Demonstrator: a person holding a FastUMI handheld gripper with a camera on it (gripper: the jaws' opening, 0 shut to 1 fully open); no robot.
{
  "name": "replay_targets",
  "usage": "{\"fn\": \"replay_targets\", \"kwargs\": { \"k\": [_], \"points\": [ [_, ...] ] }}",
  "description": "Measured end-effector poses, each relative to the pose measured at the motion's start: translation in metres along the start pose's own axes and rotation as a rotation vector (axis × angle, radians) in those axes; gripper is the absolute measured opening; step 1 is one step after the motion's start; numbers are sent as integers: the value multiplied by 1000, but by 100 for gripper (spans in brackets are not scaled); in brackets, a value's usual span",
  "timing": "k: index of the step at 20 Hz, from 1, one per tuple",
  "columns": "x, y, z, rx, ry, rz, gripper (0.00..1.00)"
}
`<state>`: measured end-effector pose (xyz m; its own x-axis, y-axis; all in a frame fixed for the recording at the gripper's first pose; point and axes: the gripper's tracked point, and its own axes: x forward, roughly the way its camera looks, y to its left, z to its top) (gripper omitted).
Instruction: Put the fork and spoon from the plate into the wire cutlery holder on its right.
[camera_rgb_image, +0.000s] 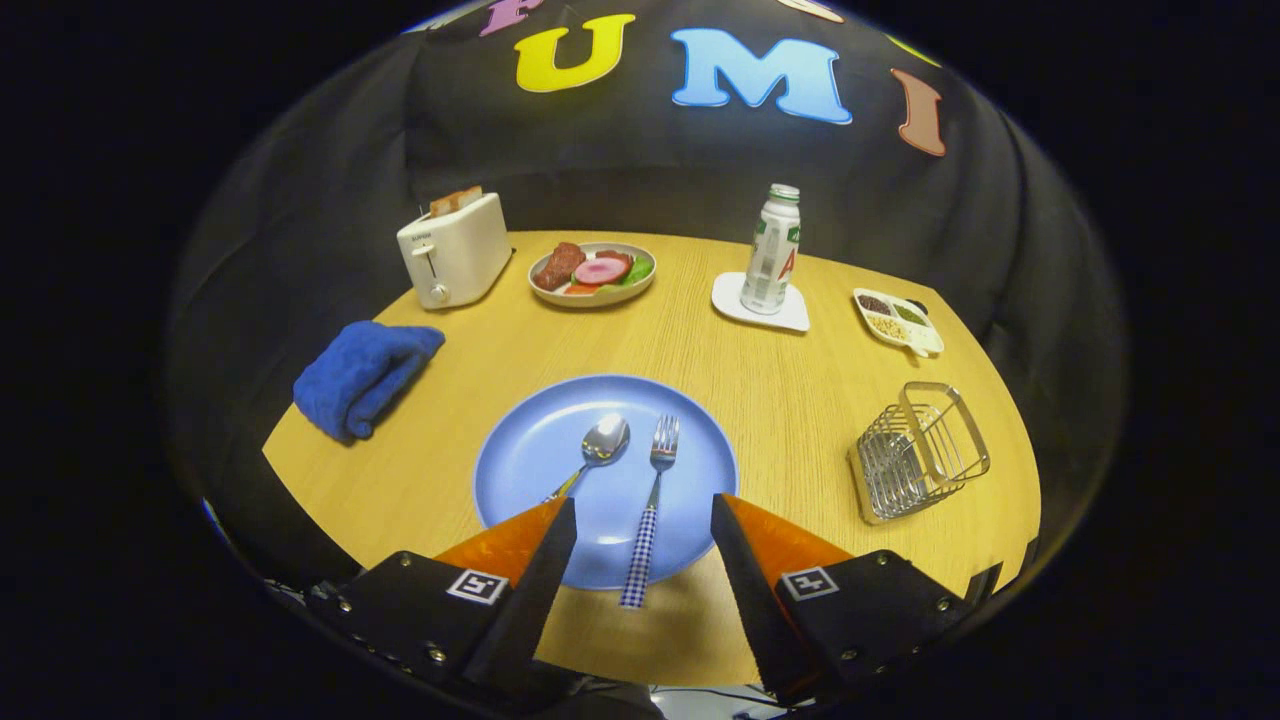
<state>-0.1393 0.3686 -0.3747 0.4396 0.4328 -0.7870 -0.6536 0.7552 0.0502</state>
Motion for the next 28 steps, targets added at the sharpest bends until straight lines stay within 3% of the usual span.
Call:
{"fn": "replay_targets", "kwargs": {
  "k": [5, 7, 11, 12, 17, 18, 22, 28],
  "points": [
    [15, 3, -13, -11, 92, 6, 80],
    [19, 5, -20, -1, 145, 10, 62],
    [33, 1, -40, 12, 262, -11, 61],
    [42, -2, -40, 21, 290, 1, 17],
    [40, -2, -34, 12, 361, 13, 18],
    [42, -3, -41, 17, 384, 33, 5],
    [28, -8, -37, 48, 413, 86, 5],
    [-15, -48, -24, -20, 411, 64, 5]
  ]
}}
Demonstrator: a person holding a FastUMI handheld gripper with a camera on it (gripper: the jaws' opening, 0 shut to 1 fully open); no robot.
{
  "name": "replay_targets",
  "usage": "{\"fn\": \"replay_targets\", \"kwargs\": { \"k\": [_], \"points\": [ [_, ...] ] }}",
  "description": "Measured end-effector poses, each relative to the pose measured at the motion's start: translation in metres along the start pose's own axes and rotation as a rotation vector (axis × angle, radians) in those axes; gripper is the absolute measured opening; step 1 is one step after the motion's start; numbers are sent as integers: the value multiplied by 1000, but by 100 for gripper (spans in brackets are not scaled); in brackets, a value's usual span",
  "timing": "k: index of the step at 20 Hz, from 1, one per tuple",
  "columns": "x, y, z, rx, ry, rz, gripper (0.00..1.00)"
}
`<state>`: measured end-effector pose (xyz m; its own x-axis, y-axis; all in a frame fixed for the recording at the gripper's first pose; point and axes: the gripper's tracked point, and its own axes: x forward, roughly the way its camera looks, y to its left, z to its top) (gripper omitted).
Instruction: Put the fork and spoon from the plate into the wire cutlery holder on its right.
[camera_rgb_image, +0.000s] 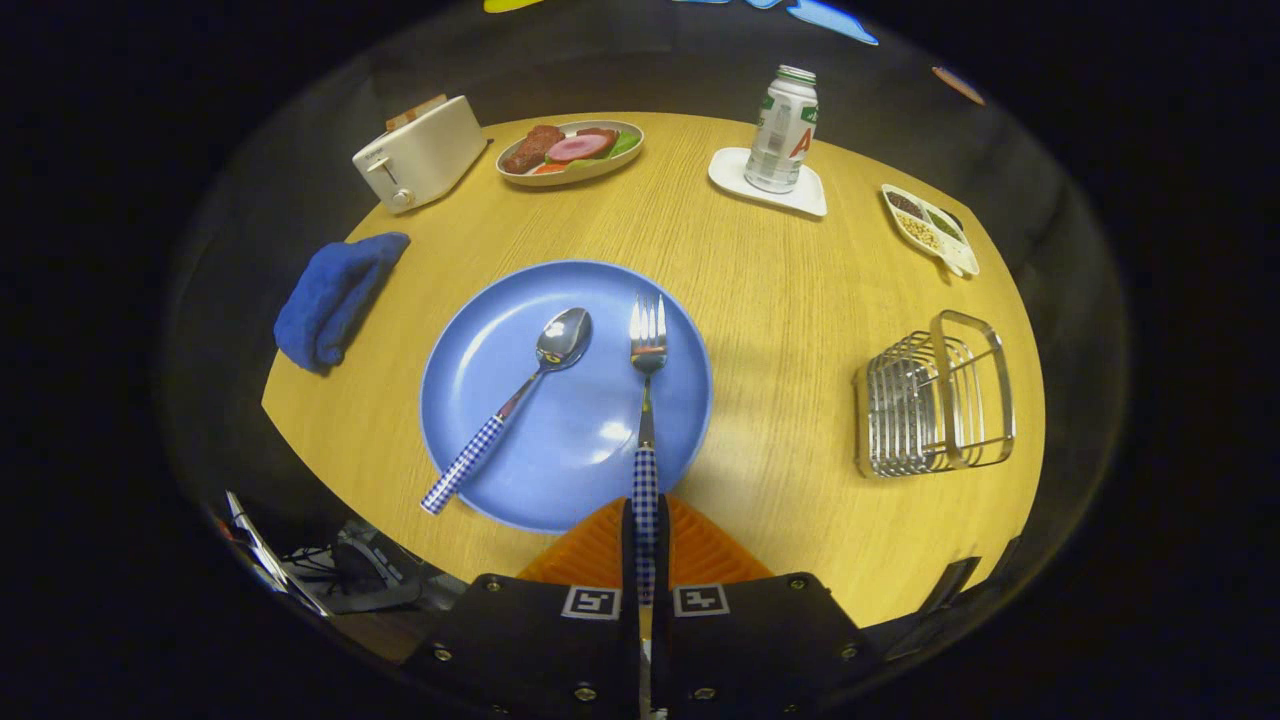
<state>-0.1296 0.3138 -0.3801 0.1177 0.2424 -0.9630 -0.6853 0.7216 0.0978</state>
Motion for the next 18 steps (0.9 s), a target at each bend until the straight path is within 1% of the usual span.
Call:
{"fn": "replay_targets", "kwargs": {
  "k": [2, 4, 6, 9, 13, 18],
  "points": [
    [-21, -14, -4, -29, 20, 6, 5],
    [-46, -36, -10, -83, 53, -13, 5],
    [-66, -61, -14, -109, 84, -37, 5],
    [-87, -95, -18, -106, 108, -71, 5],
    [-104, -126, -29, -64, 138, -85, 5],
    [-122, -158, -28, -94, 208, -104, 5]
  ]
}}
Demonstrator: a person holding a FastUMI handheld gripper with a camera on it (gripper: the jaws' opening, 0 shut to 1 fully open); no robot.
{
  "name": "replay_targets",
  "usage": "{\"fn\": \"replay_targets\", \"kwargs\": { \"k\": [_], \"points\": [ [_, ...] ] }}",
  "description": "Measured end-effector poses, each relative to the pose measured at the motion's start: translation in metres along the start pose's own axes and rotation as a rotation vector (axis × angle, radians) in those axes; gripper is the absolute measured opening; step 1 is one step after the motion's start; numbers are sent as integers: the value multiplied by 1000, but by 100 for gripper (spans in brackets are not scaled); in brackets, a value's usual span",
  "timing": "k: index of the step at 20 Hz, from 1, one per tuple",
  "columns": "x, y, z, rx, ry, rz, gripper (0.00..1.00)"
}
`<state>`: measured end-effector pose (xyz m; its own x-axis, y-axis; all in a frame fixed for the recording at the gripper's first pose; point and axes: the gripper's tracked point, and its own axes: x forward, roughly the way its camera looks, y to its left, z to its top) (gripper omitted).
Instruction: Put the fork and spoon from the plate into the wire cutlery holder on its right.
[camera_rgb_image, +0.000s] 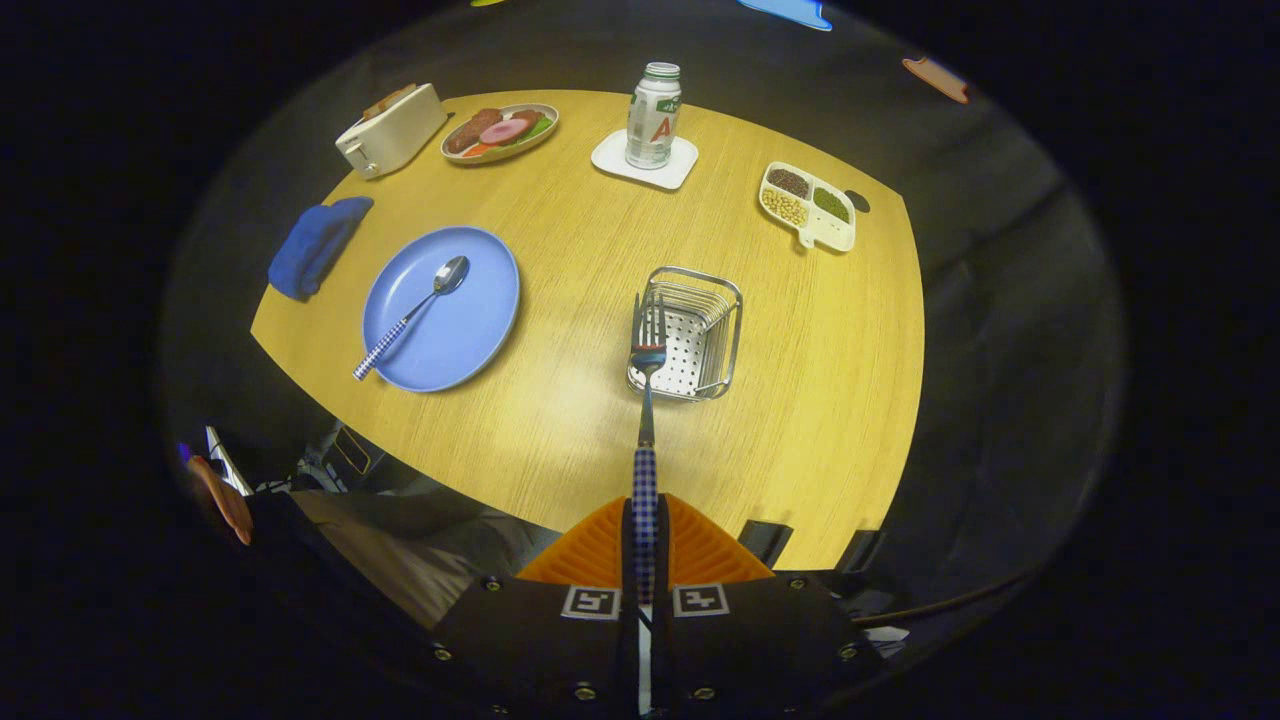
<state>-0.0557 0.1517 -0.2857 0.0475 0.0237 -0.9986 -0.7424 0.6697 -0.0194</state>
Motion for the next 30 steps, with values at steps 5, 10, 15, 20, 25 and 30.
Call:
{"fn": "replay_targets", "kwargs": {
  "k": [5, 10, 15, 20, 25, 30],
  "points": [
    [-4, -17, 1, -49, 127, 32, 5],
    [4, -26, 10, -47, 239, 71, 5],
    [17, -32, 27, -28, 335, 106, 5],
    [32, -33, 44, -38, 416, 133, 5],
    [46, -33, 52, -71, 480, 135, 5],
    [58, -37, 62, -57, 512, 136, 7]
  ]
}}
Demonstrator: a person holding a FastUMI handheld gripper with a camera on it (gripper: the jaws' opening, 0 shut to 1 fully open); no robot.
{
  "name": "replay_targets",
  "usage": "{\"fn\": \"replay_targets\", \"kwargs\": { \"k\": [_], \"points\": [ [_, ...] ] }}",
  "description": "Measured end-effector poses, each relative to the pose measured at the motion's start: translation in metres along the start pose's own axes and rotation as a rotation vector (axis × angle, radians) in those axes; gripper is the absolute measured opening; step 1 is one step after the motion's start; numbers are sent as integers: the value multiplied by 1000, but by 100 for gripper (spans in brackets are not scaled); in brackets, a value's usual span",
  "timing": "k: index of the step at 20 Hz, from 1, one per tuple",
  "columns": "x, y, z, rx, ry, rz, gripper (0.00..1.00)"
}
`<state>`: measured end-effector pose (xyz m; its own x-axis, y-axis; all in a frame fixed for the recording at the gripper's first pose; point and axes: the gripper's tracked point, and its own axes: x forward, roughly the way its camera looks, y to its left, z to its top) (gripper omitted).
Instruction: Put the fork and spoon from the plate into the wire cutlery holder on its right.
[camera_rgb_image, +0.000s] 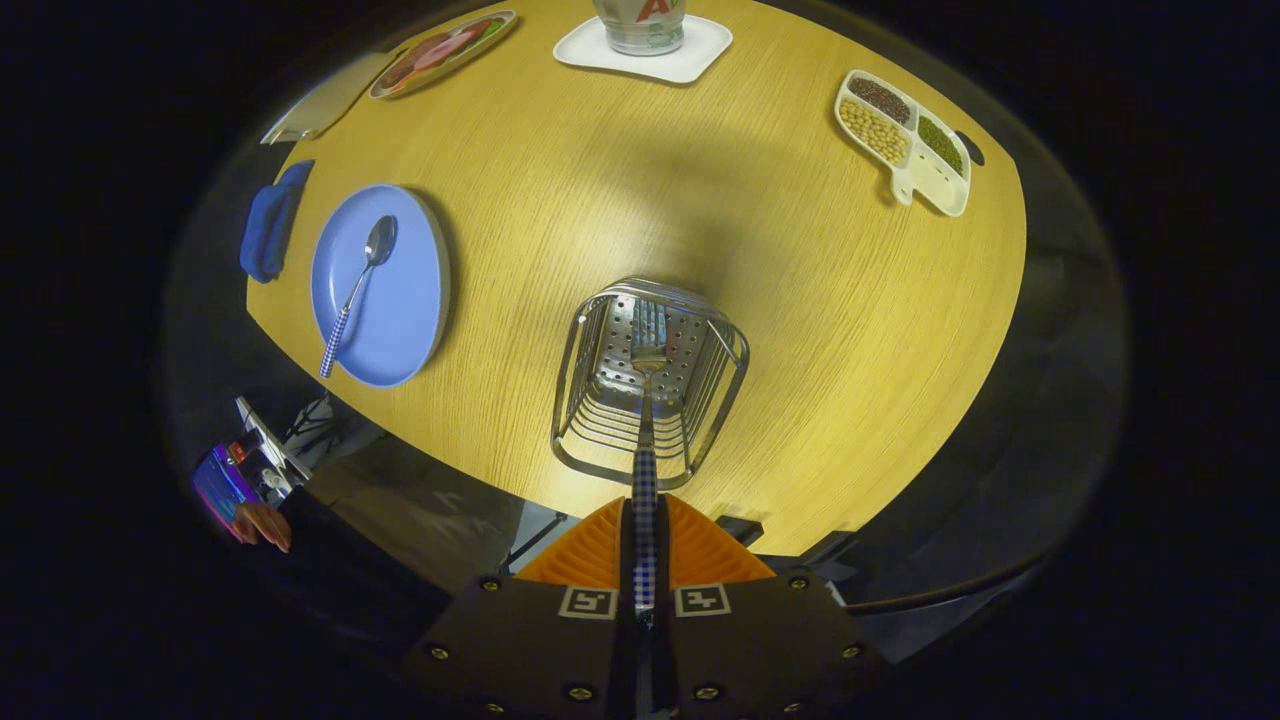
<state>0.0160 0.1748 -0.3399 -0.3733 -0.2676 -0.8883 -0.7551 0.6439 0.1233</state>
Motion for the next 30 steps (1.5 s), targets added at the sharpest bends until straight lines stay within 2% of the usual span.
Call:
{"fn": "replay_targets", "kwargs": {
  "k": [4, 10, 18, 21, 25, 30],
  "points": [
    [0, -2, 3, 7, -3, 7, 10],
    [-22, -4, 6, 50, -105, 22, 14],
    [-49, 8, -42, 122, -317, -17, 14],
    [-53, 27, -61, 123, -405, -43, 14],
    [-46, 89, -69, 139, -492, 31, 14],
    [-26, 154, -58, 137, -540, 76, 14]
  ]
}}
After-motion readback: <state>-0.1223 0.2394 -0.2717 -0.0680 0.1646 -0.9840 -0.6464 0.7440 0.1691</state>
